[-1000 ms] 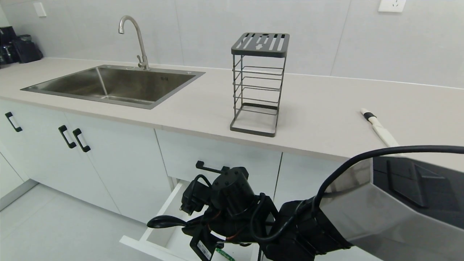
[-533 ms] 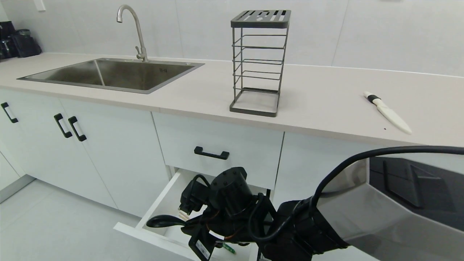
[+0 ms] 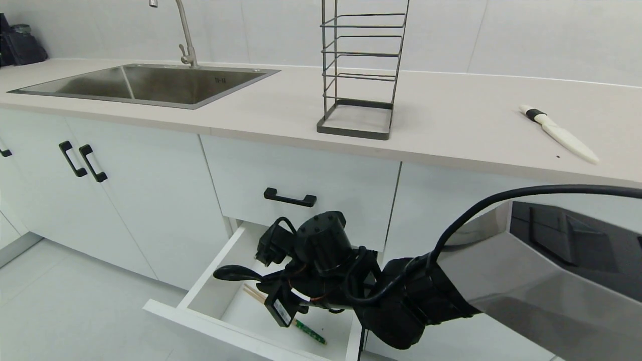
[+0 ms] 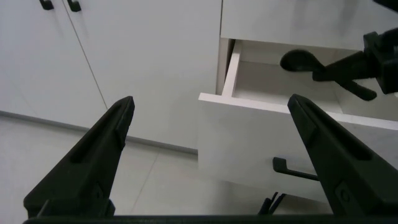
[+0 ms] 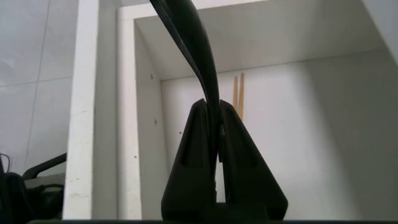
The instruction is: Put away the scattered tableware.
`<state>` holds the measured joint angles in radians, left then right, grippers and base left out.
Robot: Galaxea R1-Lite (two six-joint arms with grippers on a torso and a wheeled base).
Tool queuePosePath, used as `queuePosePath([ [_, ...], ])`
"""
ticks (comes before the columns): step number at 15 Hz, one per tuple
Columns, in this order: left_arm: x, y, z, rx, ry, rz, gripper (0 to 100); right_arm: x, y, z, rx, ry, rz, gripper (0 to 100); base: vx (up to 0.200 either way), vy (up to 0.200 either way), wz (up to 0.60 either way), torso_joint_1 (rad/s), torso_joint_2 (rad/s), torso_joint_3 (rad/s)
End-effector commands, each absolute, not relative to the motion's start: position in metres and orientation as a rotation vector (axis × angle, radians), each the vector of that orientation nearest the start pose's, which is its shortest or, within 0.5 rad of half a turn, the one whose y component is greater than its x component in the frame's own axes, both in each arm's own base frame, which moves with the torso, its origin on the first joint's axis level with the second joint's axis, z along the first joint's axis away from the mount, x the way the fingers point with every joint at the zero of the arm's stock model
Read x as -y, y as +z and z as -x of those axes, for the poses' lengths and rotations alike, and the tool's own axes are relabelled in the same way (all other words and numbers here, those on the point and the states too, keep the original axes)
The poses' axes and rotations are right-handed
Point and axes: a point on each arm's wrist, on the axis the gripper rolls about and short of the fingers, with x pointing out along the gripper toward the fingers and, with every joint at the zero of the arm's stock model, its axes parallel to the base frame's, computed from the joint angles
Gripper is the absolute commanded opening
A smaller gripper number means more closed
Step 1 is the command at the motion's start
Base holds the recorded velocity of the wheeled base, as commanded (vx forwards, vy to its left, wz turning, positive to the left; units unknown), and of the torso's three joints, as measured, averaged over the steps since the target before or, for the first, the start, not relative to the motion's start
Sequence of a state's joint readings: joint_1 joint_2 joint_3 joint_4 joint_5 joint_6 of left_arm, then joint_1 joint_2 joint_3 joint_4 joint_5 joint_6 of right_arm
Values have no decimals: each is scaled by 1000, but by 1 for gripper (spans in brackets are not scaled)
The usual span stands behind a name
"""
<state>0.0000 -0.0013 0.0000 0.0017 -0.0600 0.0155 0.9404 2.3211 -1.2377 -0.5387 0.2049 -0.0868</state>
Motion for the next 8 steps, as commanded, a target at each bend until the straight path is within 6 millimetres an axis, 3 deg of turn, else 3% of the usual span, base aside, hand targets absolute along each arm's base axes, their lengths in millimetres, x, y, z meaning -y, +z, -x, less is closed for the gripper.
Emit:
queuePosePath([
  [1,1,75,23,-1,-60,-15,100,-357,46,-261,-489,1130,280,0,0,0,0,0,0,0],
  [8,1,75,23,-1,-60,-15,100,-373,8,-283,-530,960,249,0,0,0,0,0,0,7],
])
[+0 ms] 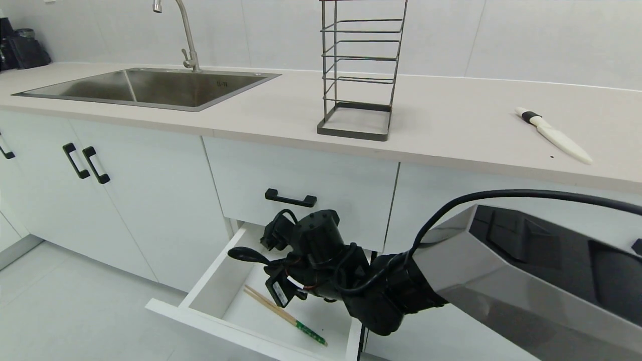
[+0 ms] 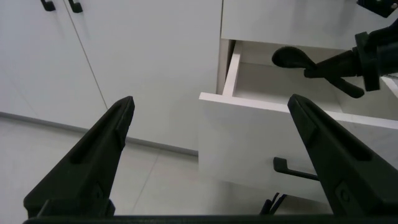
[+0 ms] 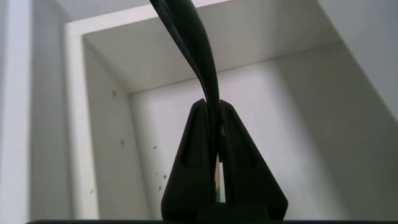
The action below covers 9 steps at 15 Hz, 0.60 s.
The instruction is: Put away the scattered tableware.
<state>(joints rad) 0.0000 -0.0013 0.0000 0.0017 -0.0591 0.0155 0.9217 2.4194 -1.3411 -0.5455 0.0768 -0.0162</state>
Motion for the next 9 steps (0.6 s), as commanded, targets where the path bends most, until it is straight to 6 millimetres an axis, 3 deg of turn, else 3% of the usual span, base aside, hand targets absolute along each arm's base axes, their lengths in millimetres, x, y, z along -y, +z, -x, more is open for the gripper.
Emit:
queuePosePath([
  [1,1,75,23,-1,-60,-15,100,-373,2,-284,-539,949,258,0,0,0,0,0,0,0],
  [9,1,75,23,-1,-60,-15,100,-364,-24,-290,-585,924,306,0,0,0,0,0,0,0],
])
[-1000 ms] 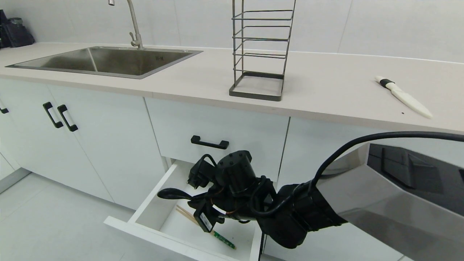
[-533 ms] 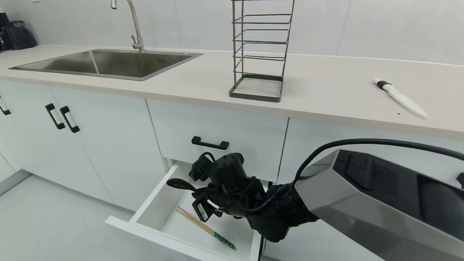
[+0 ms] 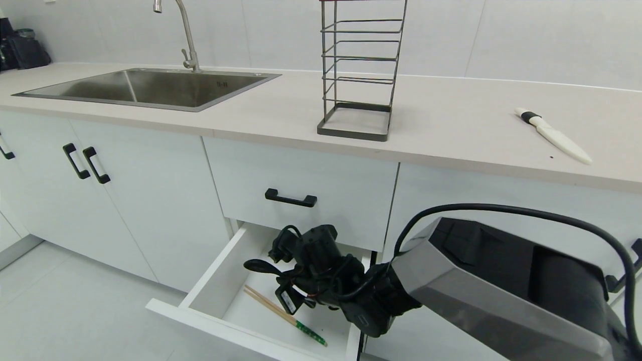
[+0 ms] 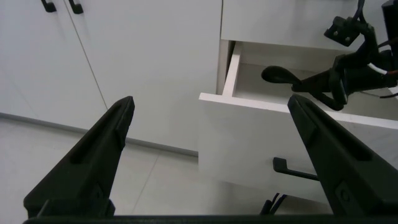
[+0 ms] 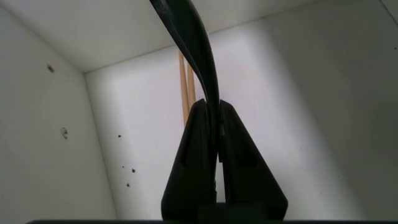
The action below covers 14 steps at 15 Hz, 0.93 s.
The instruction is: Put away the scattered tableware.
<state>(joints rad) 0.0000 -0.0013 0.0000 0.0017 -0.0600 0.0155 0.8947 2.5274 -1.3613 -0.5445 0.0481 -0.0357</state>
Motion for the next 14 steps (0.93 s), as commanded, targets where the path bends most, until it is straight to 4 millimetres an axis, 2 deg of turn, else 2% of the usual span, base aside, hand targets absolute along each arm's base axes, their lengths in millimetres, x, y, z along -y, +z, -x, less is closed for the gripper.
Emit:
queuePosePath([
  [1,1,75,23,-1,-60,-15,100,-365,-26,-290,-588,926,310,0,0,0,0,0,0,0],
  [14,1,75,23,-1,-60,-15,100,-363,-49,-289,-632,909,336,0,0,0,0,0,0,0],
])
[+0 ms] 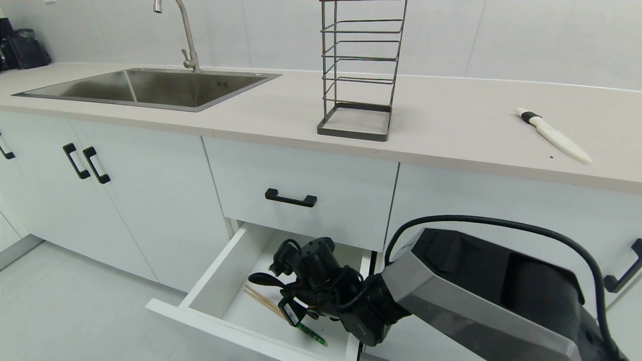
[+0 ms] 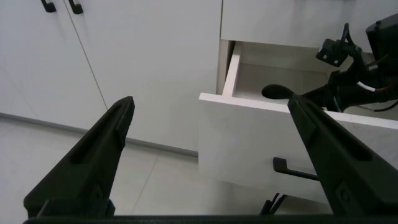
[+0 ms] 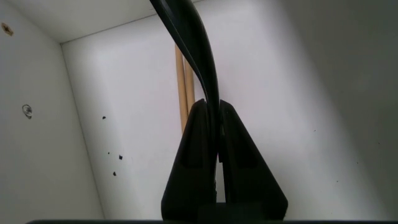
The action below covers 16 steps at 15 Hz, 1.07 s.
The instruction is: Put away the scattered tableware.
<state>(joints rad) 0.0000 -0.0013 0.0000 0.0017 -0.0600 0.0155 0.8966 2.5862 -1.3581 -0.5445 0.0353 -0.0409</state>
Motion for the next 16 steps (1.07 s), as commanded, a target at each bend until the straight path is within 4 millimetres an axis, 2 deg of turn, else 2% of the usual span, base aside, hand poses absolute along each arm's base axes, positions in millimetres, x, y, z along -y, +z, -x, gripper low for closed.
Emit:
queuePosePath([
  [1,1,75,23,-1,-60,-15,100,-363,-52,-288,-638,908,339,0,0,0,0,0,0,0],
  [11,1,75,23,-1,-60,-15,100,-367,-65,-281,-658,925,368,0,0,0,0,0,0,0],
  [12,1,75,23,-1,-60,-15,100,-367,-64,-280,-658,927,370,100,0,0,0,0,0,0],
  [16,1,75,23,-1,-60,-15,100,-370,-64,-279,-649,934,368,100,0,0,0,0,0,0],
])
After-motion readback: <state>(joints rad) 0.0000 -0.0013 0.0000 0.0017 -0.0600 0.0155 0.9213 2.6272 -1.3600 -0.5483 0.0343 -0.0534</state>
